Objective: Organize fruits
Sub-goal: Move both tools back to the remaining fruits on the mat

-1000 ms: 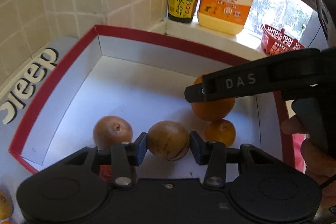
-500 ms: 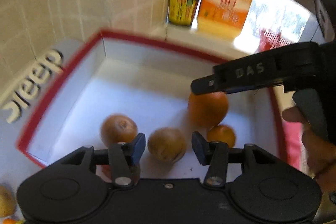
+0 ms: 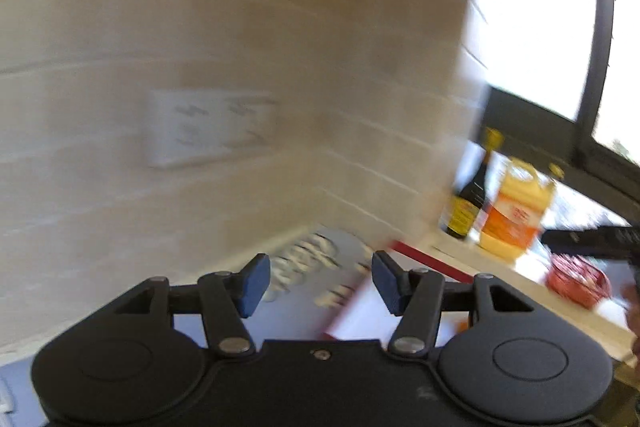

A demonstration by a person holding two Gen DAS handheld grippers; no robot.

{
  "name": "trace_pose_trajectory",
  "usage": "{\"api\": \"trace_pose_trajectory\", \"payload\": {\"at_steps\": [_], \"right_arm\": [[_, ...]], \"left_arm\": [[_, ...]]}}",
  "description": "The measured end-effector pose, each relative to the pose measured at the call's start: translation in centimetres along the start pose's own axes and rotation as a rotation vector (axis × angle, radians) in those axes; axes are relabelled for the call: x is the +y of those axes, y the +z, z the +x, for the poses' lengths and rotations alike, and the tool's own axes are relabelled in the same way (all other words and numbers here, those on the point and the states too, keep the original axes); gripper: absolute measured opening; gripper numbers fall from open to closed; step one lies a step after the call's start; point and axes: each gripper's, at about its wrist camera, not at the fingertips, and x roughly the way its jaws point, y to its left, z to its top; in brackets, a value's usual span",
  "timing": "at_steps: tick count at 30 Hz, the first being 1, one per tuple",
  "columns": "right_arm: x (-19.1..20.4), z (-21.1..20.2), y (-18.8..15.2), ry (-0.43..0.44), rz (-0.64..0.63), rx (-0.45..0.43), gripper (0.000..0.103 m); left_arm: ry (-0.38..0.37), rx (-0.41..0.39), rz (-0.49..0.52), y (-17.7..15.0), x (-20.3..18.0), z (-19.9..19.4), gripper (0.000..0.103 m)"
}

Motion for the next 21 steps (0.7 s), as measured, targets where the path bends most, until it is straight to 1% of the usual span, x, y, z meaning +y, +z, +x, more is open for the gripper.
{"api": "trace_pose_trajectory", "payload": {"at_steps": [3,5,6,8,11,13,17,19,21], "right_arm": [[2.9,1.1,-1.0,0.053,-0.048,0.034,0.056],[4.6,2.0,-2.1,0.077,-0.074,0.074,0.056],[5.3,2.7,-2.6,0.089,-0.088,0.097,0.056],[7.0,4.2,-3.8,0.103,-0.125,0.148,0.056],[9.1,6.5,-5.7,0.117,-0.219,0.227,0.055],[10.4,7.8,-7.1,0.114,-0.289,0.267,0.055],[12.0,10.1,-9.6,0.117,-0.411,0.333,0.055],[12.4,11.2,-10.6,0.121,-0.463,0.363,0.055],[13.0,12.6,-11.5,0.138,-0.523,0.394,0.055]], "left_arm": [[0.079,-0.019,0.000,-0.5,2.2,-1.9,0.068],[0.129,-0.012,0.007,-1.4,3.2,-2.3,0.069],[0.138,0.000,-0.006,-2.0,3.9,-2.2,0.069],[0.134,0.035,-0.047,-3.1,5.1,-2.0,0.069],[0.142,0.105,-0.105,-5.0,6.5,-0.5,0.069],[0.131,0.180,-0.156,-6.4,7.2,1.0,0.069],[0.135,0.273,-0.215,-9.3,7.9,3.5,0.069],[0.124,0.316,-0.263,-10.5,8.5,5.0,0.069],[0.107,0.376,-0.314,-11.6,8.9,7.0,0.068]]}}
